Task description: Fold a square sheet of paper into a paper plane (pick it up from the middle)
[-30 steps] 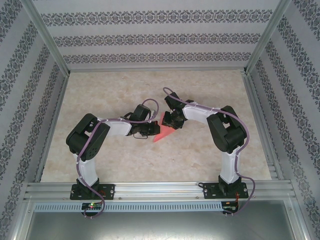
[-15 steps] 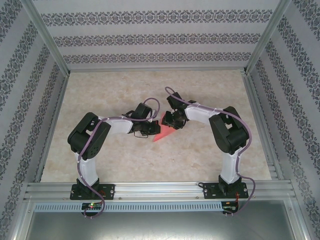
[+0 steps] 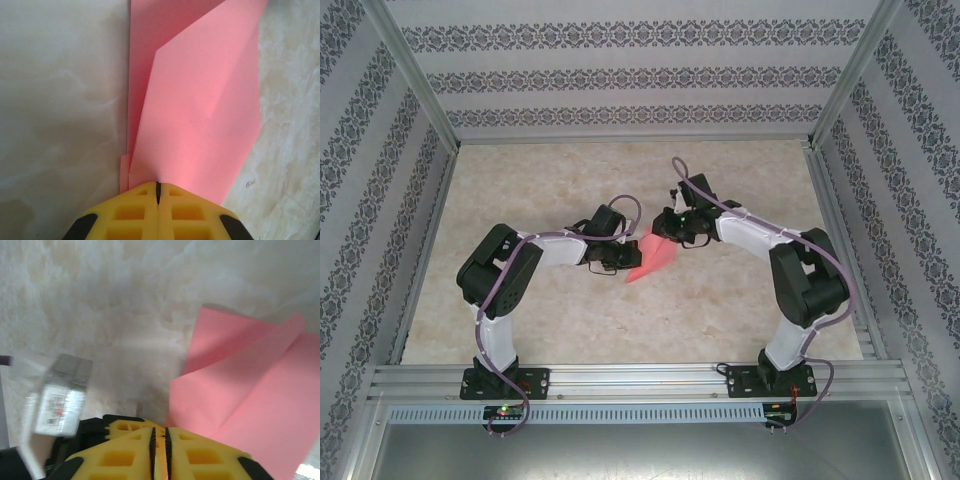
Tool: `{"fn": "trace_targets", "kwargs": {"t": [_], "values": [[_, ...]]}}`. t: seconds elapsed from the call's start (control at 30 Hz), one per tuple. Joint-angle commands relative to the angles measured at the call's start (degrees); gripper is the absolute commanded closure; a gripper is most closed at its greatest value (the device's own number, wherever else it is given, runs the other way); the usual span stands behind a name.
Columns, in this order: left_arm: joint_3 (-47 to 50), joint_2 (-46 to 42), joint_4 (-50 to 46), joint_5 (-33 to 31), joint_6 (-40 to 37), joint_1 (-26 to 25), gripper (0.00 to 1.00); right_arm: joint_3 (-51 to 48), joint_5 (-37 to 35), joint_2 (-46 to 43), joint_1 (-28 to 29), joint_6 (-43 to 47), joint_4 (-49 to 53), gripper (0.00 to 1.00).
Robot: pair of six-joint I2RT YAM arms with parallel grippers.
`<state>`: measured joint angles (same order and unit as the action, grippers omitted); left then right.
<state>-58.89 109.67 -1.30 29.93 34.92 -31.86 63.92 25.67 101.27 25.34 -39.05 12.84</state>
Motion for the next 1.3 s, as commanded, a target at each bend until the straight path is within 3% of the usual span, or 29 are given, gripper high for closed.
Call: {"fn": "trace_targets", "kwargs": {"t": [0.0, 0.33, 0.57, 1.0, 1.27], "values": [[2.1, 3.6, -10.5, -3.3, -1.4, -0.5, 1.0, -1.3, 3.9, 3.7, 1.8, 2.4, -4.0, 0.9], [2.2, 3.6, -10.6, -3.8, -1.0, -0.5, 1.0, -3.4, 5.4, 8.8, 2.5, 2.6, -6.8, 0.95], [2.0, 3.5, -12.7, -4.5, -1.7, -0.5, 1.0, -2.7, 1.2, 10.9, 1.8, 6.6, -4.5, 0.95], [1.9, 3.3, -17.6, -5.7, -5.0, -0.4, 1.0, 1.9, -0.9, 13.7, -7.9, 6.3, -5.9, 0.94], [-0.2, 1.7, -20.5, -5.8, -12.7, -0.1, 1.0, -1.8, 2.4, 5.0, -8.9, 5.4, -10.9, 0.92]]}}
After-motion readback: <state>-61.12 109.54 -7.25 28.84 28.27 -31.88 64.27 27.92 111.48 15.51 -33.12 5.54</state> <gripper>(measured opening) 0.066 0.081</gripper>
